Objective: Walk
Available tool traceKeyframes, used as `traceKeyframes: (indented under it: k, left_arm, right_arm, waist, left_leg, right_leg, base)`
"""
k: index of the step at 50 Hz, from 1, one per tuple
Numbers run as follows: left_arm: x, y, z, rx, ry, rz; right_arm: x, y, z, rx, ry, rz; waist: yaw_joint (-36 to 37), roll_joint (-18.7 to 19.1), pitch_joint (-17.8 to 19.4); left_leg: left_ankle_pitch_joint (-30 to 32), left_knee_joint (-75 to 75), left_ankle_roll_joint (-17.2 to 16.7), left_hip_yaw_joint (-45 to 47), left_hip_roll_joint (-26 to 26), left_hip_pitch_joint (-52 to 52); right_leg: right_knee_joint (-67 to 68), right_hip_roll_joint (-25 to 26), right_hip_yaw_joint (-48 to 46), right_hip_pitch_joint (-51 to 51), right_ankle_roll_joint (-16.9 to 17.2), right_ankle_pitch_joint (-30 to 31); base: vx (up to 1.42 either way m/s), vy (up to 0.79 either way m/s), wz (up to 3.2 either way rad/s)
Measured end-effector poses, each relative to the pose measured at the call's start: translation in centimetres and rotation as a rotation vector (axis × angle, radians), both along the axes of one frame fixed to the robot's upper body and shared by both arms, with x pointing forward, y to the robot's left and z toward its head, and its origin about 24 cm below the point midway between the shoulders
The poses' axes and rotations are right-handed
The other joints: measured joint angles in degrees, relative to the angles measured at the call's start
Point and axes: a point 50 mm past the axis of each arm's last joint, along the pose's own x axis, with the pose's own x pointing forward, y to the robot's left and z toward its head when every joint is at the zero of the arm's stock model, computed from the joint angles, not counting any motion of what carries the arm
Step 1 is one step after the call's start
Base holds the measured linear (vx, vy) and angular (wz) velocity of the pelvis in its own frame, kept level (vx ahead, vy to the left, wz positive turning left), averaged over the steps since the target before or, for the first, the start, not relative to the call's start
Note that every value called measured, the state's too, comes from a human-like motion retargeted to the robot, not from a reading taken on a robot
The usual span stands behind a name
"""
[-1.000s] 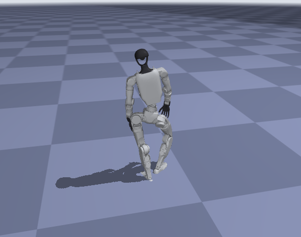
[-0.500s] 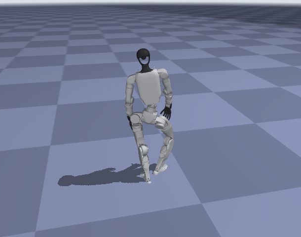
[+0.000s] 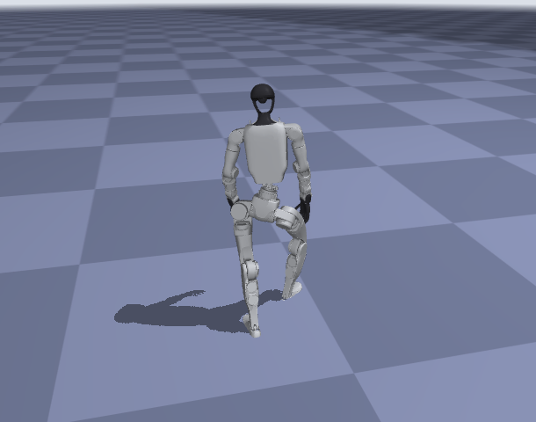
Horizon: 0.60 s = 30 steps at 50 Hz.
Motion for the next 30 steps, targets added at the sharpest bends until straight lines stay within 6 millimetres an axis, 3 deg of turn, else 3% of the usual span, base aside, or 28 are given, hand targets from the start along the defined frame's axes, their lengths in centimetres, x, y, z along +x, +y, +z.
traceKeyframes:
  k: [5, 8, 12, 15, 17, 18, 21, 24, 30]
  left_arm:
    - [0.3, 1.4, 0.2, 0.019, -0.017, 0.116]
    - [-0.1, 2.1, 0.1, 0.022, -0.014, 0.196]
    - [-0.5, 2.9, 0.0, 0.022, -0.015, 0.271]
    - [-0.2, 3.2, 0.3, 0.016, -0.027, 0.281]
    - [0.6, 2.7, 0.5, 0.001, -0.045, 0.262]
    - [0.6, 2.5, 0.5, -0.004, -0.045, 0.253]
    - [1.8, 1.9, 0.9, -0.012, -0.066, 0.213]
    - [2.4, 1.5, 1.1, -0.011, -0.071, 0.179]
    - [1.2, 1.0, 0.2, -0.002, -0.023, 0.172]
  right_arm:
    - [0.1, -0.3, 0.1, 0.004, -0.027, -0.061]
    - [0.1, -0.2, 0.1, 0.001, -0.047, -0.075]
    - [0.5, 0.5, 0.3, 0.006, -0.072, -0.059]
    - [1.3, 1.2, 0.6, 0.013, -0.097, -0.029]
    - [2.1, 1.0, 1.0, 0.001, -0.119, -0.018]
    - [2.0, 1.0, 1.0, -0.004, -0.121, -0.012]
    - [3.1, 0.8, 1.6, -0.017, -0.154, -0.028]
    - [3.9, 0.7, 2.0, -0.016, -0.182, -0.056]
    - [3.8, -0.4, 2.1, -0.042, -0.213, -0.101]
  waist:
    - [1.4, 0.9, -2.0]
    - [3.0, 1.2, -1.7]
    - [5.0, 3.8, 0.8]
    - [7.6, 9.1, 1.0]
    - [10.3, 13.7, -1.3]
    - [11.4, 14.0, -1.3]
    - [14.2, 12.6, -0.9]
    - [15.5, 9.3, 0.1]
    - [13.1, 2.9, 0.5]
  left_leg:
    - [1.5, 0.5, -0.5, -2.0, 1.2, 1.9]
    - [2.8, 8.3, -1.9, -7.3, 3.8, 2.1]
    - [1.3, 40.2, -6.7, -12.1, 11.4, -7.0]
    - [0.2, 66.0, -12.7, -20.8, 16.4, -19.5]
    - [-0.9, 77.6, -13.8, -22.9, 24.0, -28.0]
    - [-2.2, 80.5, -13.2, -23.1, 24.8, -30.4]
    - [-7.2, 82.2, -11.0, -24.3, 24.0, -39.2]
    - [-9.9, 74.2, -9.1, -24.8, 19.3, -46.2]
    - [-4.4, 48.8, -7.3, -23.4, 7.6, -49.1]
  right_leg:
    - [-2.4, 3.7, 2.6, 1.3, 0.7, 3.8]
    - [-1.4, 6.2, 4.3, 4.9, 0.2, 5.0]
    - [-1.4, 11.2, 3.0, 12.9, -1.9, 3.1]
    - [-2.8, 19.6, -0.6, 16.8, -4.5, 2.6]
    - [-10.1, 26.9, -3.1, 19.5, -6.2, 5.3]
    - [-9.0, 27.5, -3.1, 19.9, -6.3, 4.4]
    - [-11.5, 27.8, -2.1, 23.2, -6.1, 3.0]
    - [-11.5, 24.5, -1.1, 25.9, -5.5, 0.2]
    - [-3.5, 13.5, -1.5, 28.1, -2.7, -5.6]
  base:
    - [0.4, -0.09, -0.27]
    - [0.47, -0.18, -0.63]
    - [0.37, -0.2, -0.62]
    - [0.26, -0.11, -0.83]
    - [0.35, -0.04, -0.62]
    - [0.39, -0.01, -0.32]
    - [0.45, 0.02, 0.05]
    - [0.52, 0.04, 0.48]
    - [0.55, 0.07, 0.87]
